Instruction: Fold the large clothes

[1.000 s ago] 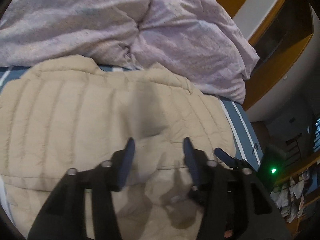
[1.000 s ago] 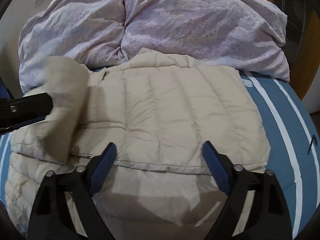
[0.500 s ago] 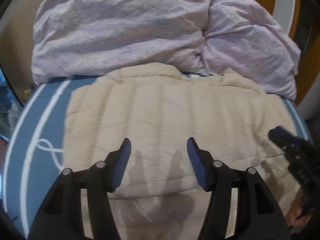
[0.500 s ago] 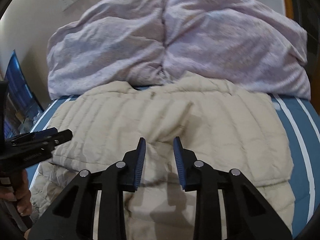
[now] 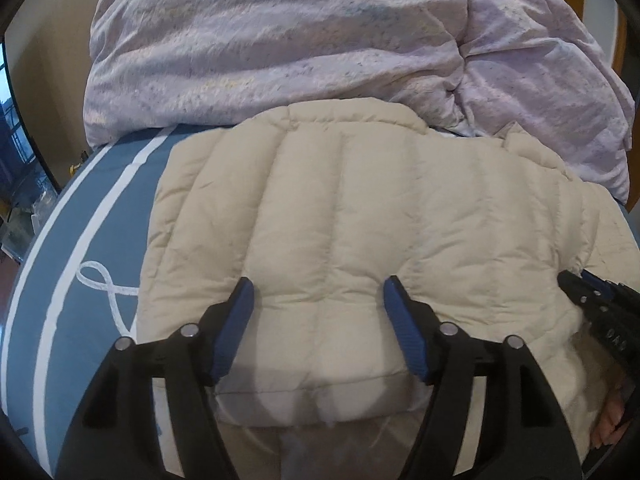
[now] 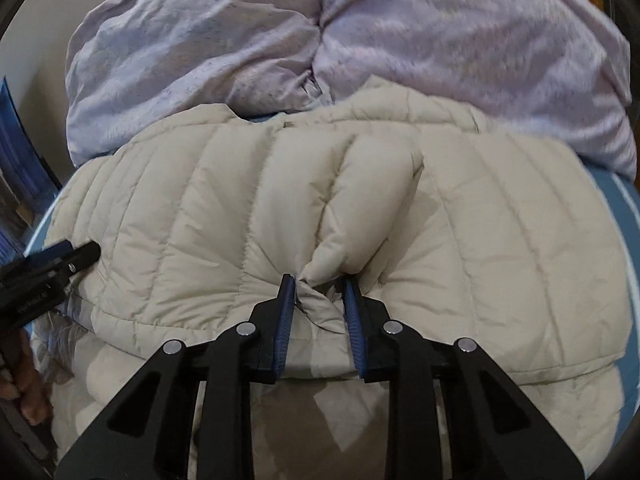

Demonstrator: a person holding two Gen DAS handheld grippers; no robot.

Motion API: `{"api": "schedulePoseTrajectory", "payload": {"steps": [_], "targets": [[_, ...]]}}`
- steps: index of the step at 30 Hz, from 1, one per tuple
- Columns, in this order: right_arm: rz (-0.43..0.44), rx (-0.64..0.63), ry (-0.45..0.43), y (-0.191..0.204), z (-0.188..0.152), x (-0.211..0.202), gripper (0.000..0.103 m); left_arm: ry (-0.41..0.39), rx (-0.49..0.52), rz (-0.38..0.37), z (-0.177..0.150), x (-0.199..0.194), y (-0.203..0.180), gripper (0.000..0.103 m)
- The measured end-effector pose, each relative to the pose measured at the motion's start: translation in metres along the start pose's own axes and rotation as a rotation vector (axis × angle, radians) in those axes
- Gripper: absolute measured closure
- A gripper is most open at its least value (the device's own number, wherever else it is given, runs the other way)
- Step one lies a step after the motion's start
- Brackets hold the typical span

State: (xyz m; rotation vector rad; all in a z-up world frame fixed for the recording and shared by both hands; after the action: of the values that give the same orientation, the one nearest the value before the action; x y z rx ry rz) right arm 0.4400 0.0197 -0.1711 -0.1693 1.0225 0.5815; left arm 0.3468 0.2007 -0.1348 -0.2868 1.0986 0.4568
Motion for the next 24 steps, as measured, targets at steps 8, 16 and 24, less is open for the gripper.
{"api": "schedulePoseTrajectory", "payload": {"steps": [8, 16, 24], "targets": [[0.041, 0.019, -0.003, -0.003, -0.001, 0.002, 0.077, -0.008, -0.001, -0.006, -0.003, 0.013, -0.001, 0.023], [0.073, 0.035, -0.004, -0.006, 0.001, 0.001, 0.076, 0.025, -0.018, 0.001, -0.003, 0.021, 0.002, 0.008], [0.084, 0.041, -0.005, -0.007, 0.001, 0.002, 0.076, 0.028, -0.021, -0.003, -0.002, 0.023, 0.002, 0.007]]}}
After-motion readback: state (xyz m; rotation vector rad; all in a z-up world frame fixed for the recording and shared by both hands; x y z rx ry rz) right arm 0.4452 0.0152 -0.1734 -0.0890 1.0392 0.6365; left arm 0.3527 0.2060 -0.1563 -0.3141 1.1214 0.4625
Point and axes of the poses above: each gripper's, at about its wrist camera, not at the fingertips, and x roughly the way its jaws point, y to its left, z to its top, the point moved 5 cm from there along x, roughly the way its jaws point, and after that the axes turned 14 degrees about y, right-handed, at the moved point
